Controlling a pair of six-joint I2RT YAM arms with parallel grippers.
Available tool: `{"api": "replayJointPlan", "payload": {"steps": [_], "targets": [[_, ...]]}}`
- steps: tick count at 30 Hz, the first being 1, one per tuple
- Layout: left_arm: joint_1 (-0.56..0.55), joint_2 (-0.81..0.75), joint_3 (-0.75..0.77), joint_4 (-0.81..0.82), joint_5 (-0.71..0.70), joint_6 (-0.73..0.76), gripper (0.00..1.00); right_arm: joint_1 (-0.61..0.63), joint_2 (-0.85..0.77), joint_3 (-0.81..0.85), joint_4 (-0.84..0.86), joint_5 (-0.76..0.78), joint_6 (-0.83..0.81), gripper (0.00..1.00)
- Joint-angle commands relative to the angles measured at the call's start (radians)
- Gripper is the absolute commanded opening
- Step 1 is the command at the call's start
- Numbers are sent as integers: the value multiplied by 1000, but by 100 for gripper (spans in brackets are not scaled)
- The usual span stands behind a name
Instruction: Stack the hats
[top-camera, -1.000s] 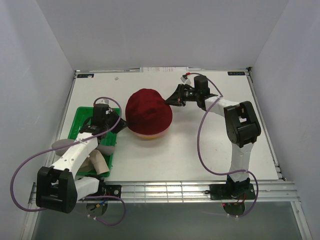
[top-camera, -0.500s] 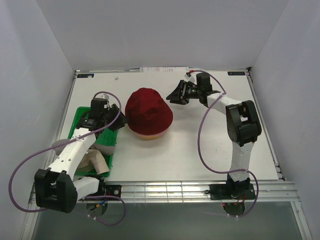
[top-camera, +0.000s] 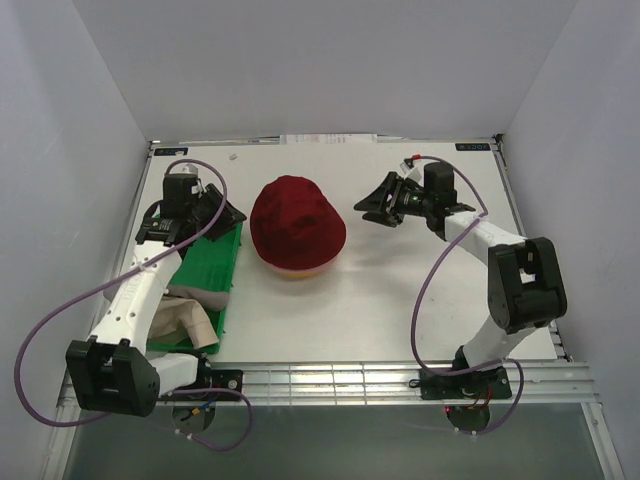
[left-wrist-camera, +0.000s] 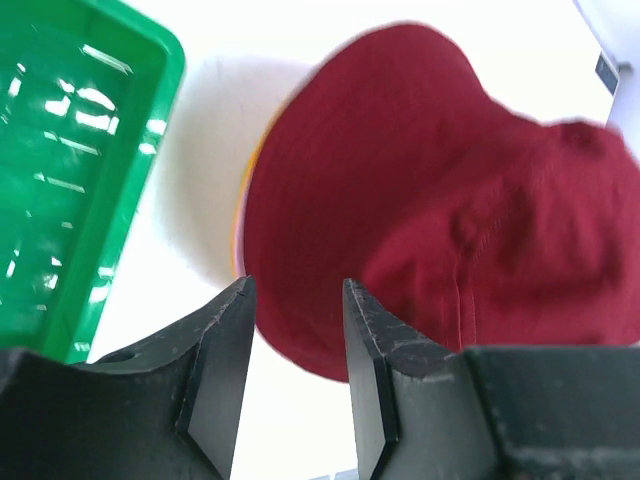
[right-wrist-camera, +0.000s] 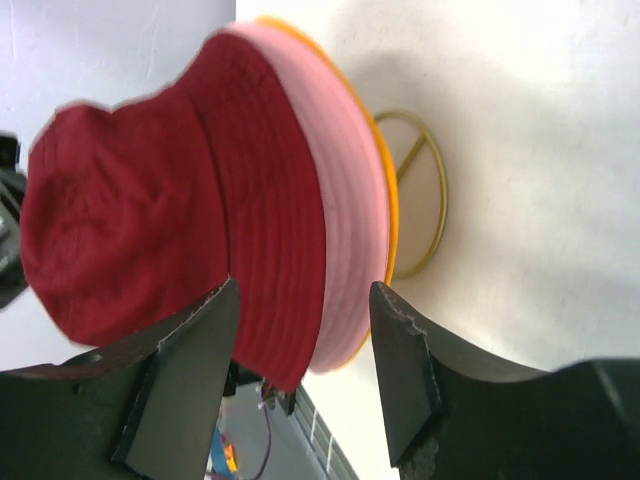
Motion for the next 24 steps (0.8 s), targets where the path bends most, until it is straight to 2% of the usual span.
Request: {"api": "replayJointPlan", "payload": {"steps": [1, 5, 9, 13, 24], "targets": [[43, 62, 42, 31, 18, 7, 50, 19, -100, -127, 109, -3, 89, 61], [63, 185, 97, 85, 59, 2, 54, 47, -183, -240, 210, 19, 157, 63], [65, 280, 151, 132, 114, -15, 58, 82, -220, -282, 224, 54, 181, 64], [65, 331, 166, 177, 145, -38, 58, 118, -200, -317, 331, 66, 267, 64], [65, 363, 107, 267, 208, -93, 57, 185, -117, -309, 416, 100, 338, 63]]}}
